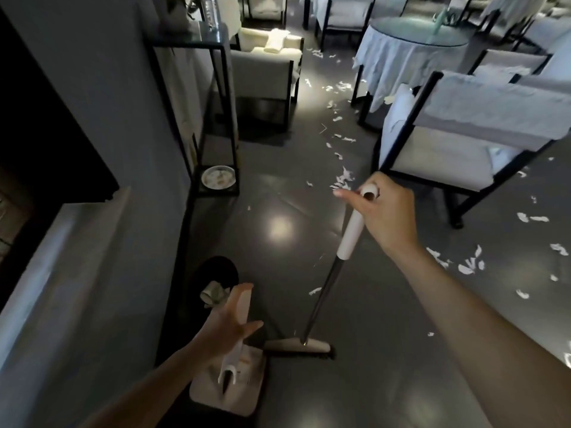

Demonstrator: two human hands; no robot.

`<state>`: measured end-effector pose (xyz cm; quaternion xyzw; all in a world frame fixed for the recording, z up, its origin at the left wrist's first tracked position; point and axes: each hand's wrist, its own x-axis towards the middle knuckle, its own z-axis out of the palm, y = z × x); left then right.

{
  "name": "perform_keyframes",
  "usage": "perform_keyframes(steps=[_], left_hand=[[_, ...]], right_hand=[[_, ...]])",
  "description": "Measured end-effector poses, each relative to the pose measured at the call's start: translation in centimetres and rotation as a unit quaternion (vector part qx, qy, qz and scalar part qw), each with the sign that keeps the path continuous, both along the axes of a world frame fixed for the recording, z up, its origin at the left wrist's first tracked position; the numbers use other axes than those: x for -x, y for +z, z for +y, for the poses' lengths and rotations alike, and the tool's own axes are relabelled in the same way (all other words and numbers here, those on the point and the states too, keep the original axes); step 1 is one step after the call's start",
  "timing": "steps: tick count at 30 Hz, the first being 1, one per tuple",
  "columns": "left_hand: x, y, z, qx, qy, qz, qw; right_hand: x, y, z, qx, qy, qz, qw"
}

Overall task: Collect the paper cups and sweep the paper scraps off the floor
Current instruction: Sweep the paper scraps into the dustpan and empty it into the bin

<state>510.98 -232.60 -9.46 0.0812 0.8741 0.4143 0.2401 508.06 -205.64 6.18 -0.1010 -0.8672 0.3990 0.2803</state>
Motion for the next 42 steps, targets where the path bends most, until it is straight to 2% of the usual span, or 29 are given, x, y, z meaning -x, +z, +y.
perform_keyframes(steps=[4,8,13,17,20,24,27,30,33,36,38,41,42], left_hand=[[-0.3,0.2,1.2,-0.022,-0.020,-0.017,0.999],[-0.9,0.1,2.2,-0.029,-0.068,-0.021,0.997],[-0.5,0.2,3.4,-0.049,-0.074,-0.022,0.996],[0.0,-0.8,3.7,-0.056,-0.074,-0.009,0.996],[-0.2,-2.5,3.7,-0.065,-0.094,-0.037,0.993],[-1.2,-4.2,4.3,-0.039,-0.121,-0.046,0.991],[-1.3,-4.8,5.5,-0.073,-0.100,-0.051,0.991],[-0.9,-4.5,6.2,-0.063,-0.082,-0.022,0.994],[-0.3,-4.4,5.8,-0.061,-0.080,-0.010,0.995],[0.3,-4.6,5.1,-0.058,-0.074,-0.011,0.996],[0.3,-4.8,4.9,-0.059,-0.074,-0.016,0.995],[0.2,-4.9,5.2,-0.066,-0.081,-0.016,0.994],[0.2,-4.8,5.4,-0.073,-0.083,-0.015,0.994]], right_hand=[[-0.4,1.9,0.4,0.019,-0.007,0.015,1.000],[-0.6,5.7,1.0,0.051,-0.023,0.067,0.996],[-1.2,6.5,1.3,0.098,0.030,0.064,0.993],[-2.7,0.8,1.2,0.101,0.061,-0.017,0.993],[-4.4,-3.4,1.1,0.105,0.106,-0.106,0.983],[-5.6,-5.7,1.8,0.156,0.102,-0.169,0.968],[-5.9,-5.8,3.2,0.109,0.076,-0.203,0.970],[-6.2,-5.1,4.6,0.004,0.054,-0.267,0.962],[-6.0,-3.9,5.6,-0.054,0.056,-0.397,0.915],[-5.2,-3.1,6.3,-0.094,0.050,-0.542,0.833],[-4.9,-3.1,6.4,-0.196,0.067,-0.631,0.748],[-4.9,-4.2,5.2,-0.329,0.139,-0.724,0.591],[-5.1,-4.7,5.1,-0.351,0.159,-0.732,0.562]])
